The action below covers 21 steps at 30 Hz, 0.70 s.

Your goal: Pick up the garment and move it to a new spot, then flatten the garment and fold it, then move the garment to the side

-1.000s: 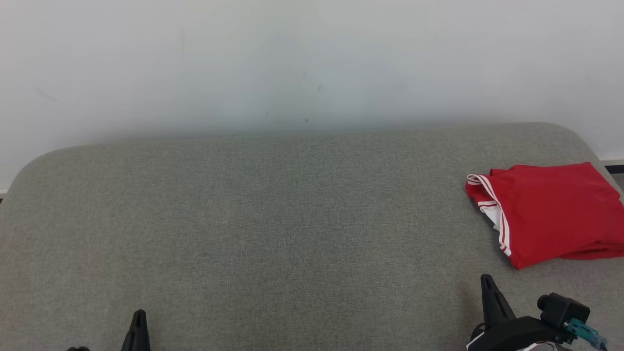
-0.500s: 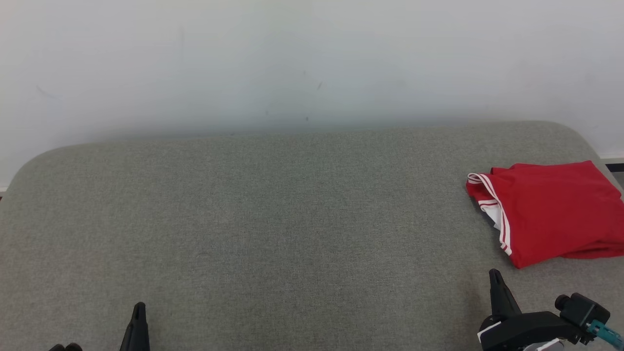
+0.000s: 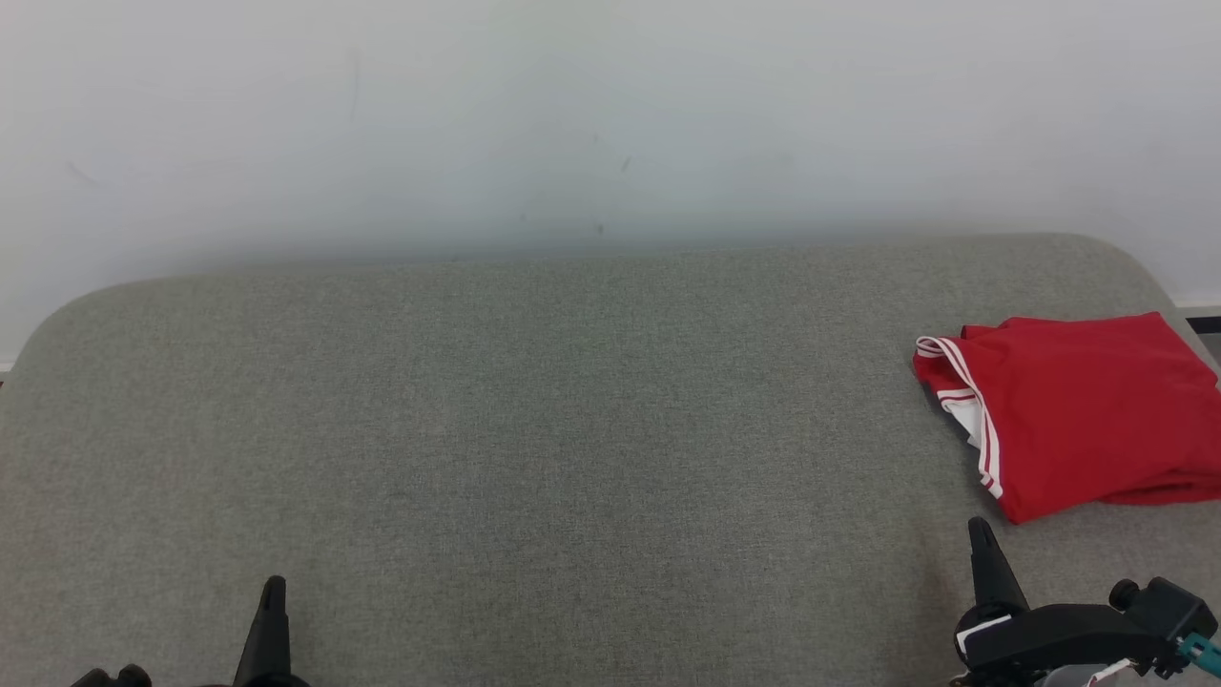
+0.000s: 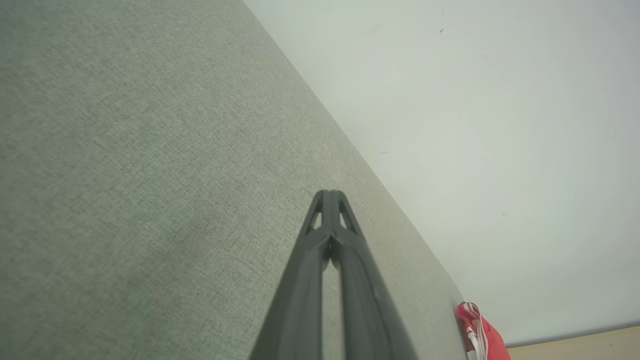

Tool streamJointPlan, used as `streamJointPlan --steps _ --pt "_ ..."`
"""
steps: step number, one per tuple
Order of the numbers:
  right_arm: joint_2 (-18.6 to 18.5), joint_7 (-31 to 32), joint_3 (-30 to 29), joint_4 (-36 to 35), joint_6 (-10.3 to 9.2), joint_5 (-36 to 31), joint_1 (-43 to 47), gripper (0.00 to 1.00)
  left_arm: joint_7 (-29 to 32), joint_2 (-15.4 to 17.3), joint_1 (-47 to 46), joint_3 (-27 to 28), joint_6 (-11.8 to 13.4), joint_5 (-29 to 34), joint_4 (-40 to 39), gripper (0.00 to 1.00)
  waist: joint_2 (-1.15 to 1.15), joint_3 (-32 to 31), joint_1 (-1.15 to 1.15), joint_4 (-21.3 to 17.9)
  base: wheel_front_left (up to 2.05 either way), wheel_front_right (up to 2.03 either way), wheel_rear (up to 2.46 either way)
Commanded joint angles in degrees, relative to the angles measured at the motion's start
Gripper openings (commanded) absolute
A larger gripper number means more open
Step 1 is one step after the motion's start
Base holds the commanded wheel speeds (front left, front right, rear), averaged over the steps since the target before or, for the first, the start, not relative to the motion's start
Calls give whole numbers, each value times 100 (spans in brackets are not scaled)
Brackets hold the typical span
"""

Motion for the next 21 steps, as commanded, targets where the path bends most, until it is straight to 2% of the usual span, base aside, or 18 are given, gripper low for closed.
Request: streamJointPlan --steps 1,21 --pt "-7 38 -27 -102 -5 171 -45 0 41 43 -143 17 -27 -168 -86 0 0 2 0 0 0 0 0" --pt "-5 330 -136 -391 -8 1457 9 0 365 54 -245 25 -65 -1380 -160 0 0 44 0 3 0 0 0"
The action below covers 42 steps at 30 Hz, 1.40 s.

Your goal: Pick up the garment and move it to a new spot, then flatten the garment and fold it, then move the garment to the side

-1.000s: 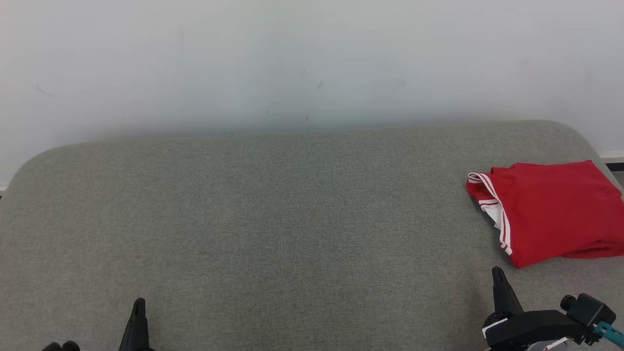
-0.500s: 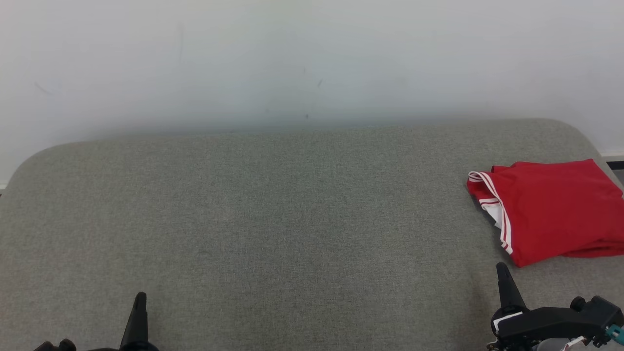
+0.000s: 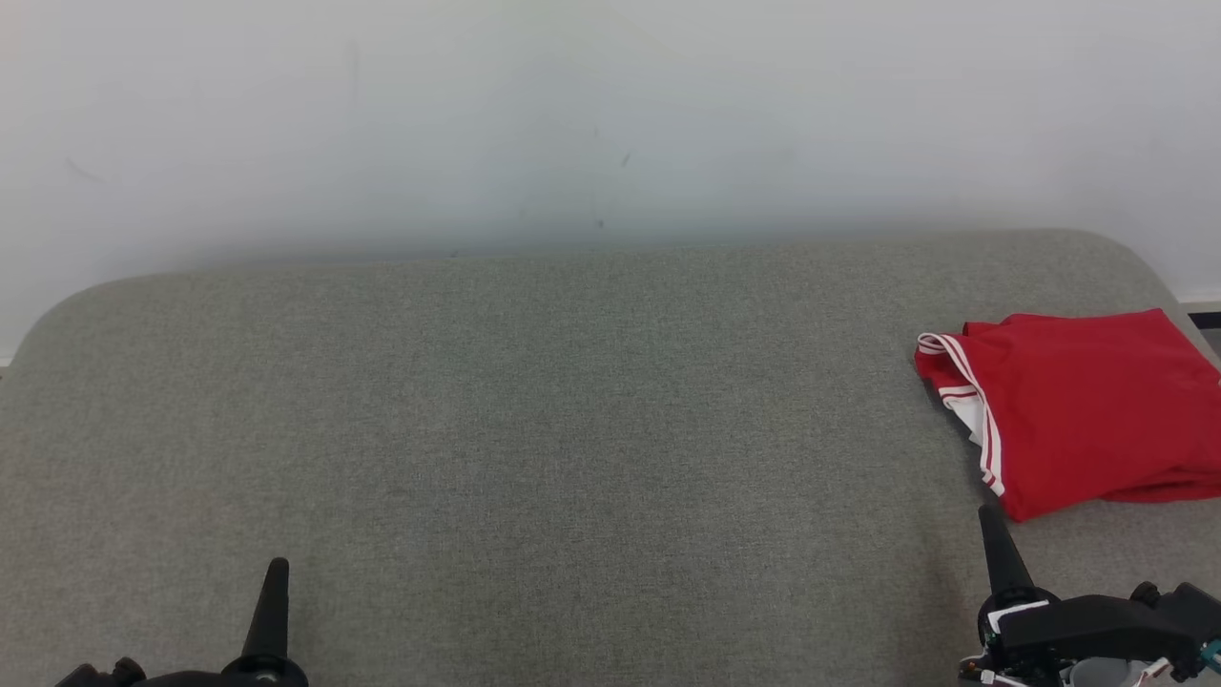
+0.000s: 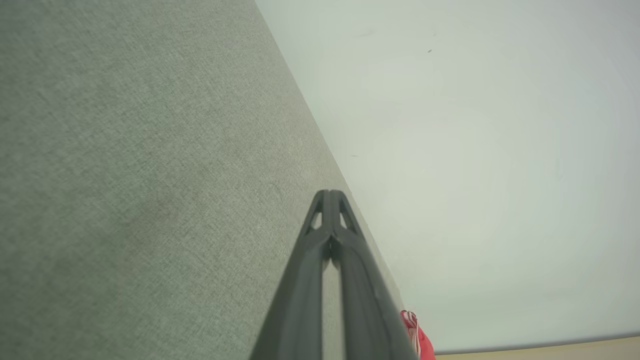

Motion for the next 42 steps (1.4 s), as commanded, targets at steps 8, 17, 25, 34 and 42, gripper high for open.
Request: streamJointPlan --steps 8,17,25,34,42 --pt "-4 127 -59 -174 -9 553 7 0 132 41 -158 21 -51 -512 -94 0 0 17 -1 1 0 0 0" --pt "-3 224 -94 -266 -9 968 28 0 239 45 -191 24 -49 -916 -117 0 0 34 -1 2 0 0 0" --pt "-2 309 -127 -356 -10 1361 46 0 341 49 -224 26 -62 -1295 -139 0 0 51 -1 3 0 0 0" --pt "-1 401 -161 -447 -11 1779 67 0 446 52 -241 29 -78 -1693 -161 0 0 70 -1 4 0 0 0" --pt "0 501 -195 -537 -12 2170 88 0 544 56 -276 31 -91 -2068 -182 0 0 89 -1 5 0 0 0"
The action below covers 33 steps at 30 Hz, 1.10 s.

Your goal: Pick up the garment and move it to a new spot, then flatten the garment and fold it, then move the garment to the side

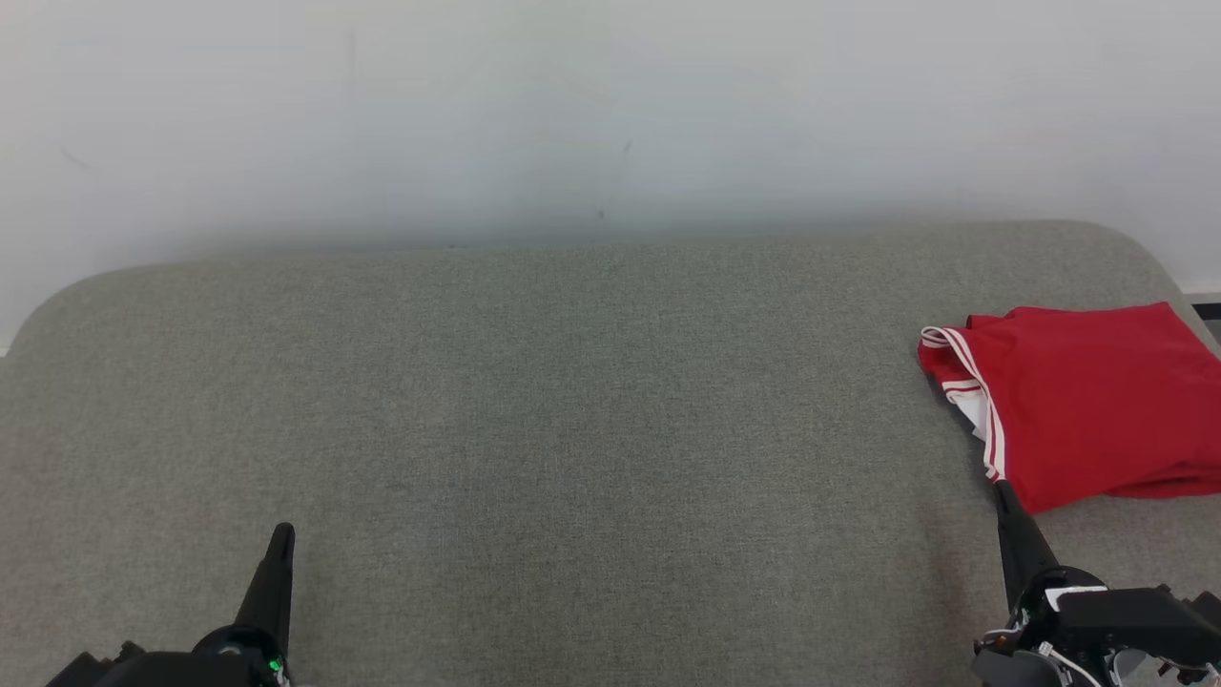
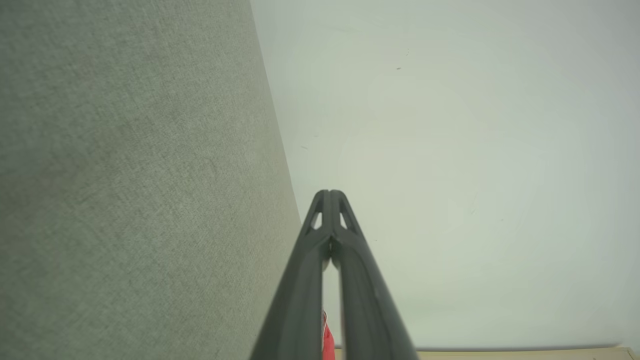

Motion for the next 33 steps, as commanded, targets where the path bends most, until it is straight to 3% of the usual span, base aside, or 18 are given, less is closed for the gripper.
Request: streamJointPlan --steps 1,13,33 --pt "0 45 -22 -64 -11 134 52 0 41 32 -84 19 -40 -161 -44 0 0 3 0 0 0 0 0" --pt "1 150 -63 -163 -12 612 75 0 164 38 -119 22 -48 -595 -68 0 0 29 0 2 0 0 0" --pt "1 154 -61 -156 -12 596 71 0 163 37 -112 21 -43 -597 -65 0 0 30 0 2 0 0 0"
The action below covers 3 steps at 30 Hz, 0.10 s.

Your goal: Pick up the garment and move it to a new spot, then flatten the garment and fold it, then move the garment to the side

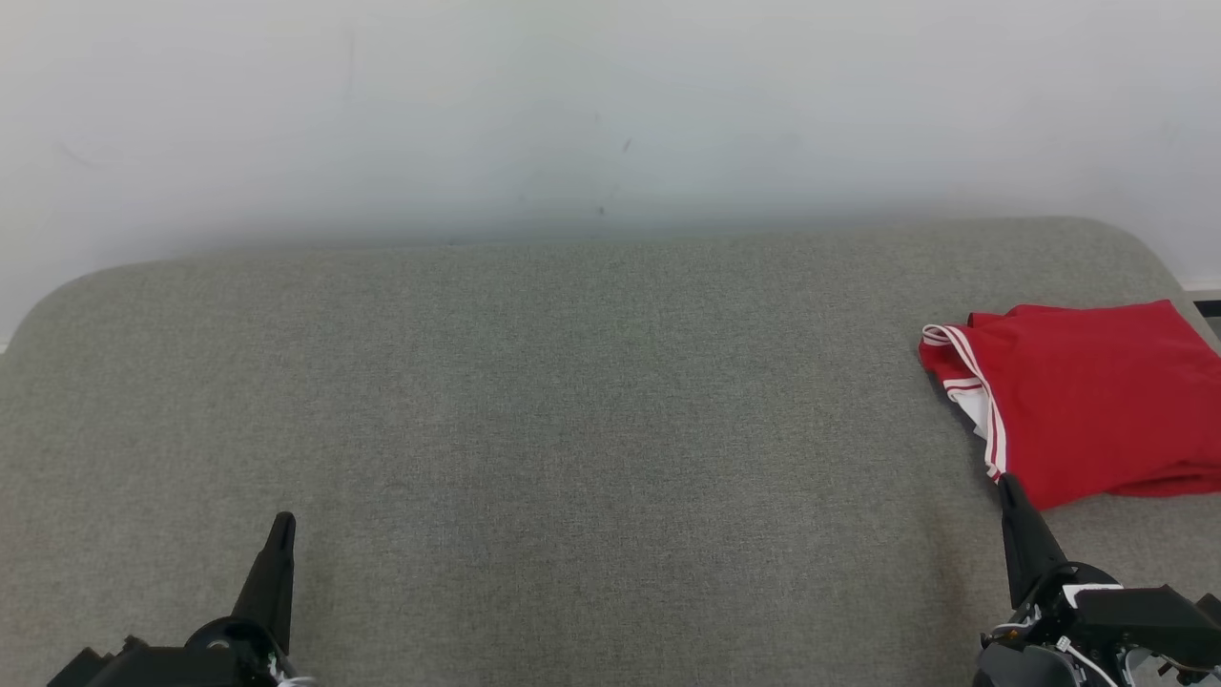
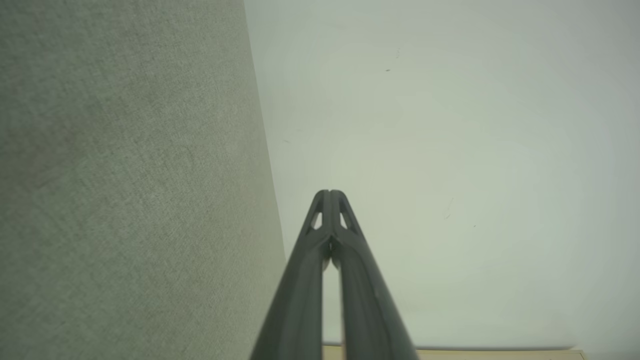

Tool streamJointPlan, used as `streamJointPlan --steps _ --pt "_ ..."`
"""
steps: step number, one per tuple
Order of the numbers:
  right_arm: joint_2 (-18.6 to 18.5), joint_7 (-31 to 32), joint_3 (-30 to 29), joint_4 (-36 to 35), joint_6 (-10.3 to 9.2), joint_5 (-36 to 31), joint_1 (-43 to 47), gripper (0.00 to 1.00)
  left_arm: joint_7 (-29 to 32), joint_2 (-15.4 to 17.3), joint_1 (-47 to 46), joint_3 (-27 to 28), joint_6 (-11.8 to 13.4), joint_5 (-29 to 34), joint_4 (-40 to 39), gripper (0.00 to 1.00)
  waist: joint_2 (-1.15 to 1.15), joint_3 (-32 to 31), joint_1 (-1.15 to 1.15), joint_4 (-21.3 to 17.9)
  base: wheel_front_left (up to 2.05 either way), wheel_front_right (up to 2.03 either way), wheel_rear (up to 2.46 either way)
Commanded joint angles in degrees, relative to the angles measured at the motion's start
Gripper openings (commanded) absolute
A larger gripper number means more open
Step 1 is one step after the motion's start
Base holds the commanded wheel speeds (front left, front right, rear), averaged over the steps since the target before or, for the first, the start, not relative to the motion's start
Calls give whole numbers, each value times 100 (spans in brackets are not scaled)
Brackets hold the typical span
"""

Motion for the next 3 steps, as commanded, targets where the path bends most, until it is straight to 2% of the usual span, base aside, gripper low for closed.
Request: streamJointPlan --steps 1,3 --pt "1 14 -11 -8 -12 6 48 0 15 30 -58 17 -17 -26 -21 0 0 0 1 0 0 0 0" --pt "1 14 -11 -9 -12 6 48 0 15 30 -58 17 -17 -26 -22 0 0 0 1 0 0 0 0"
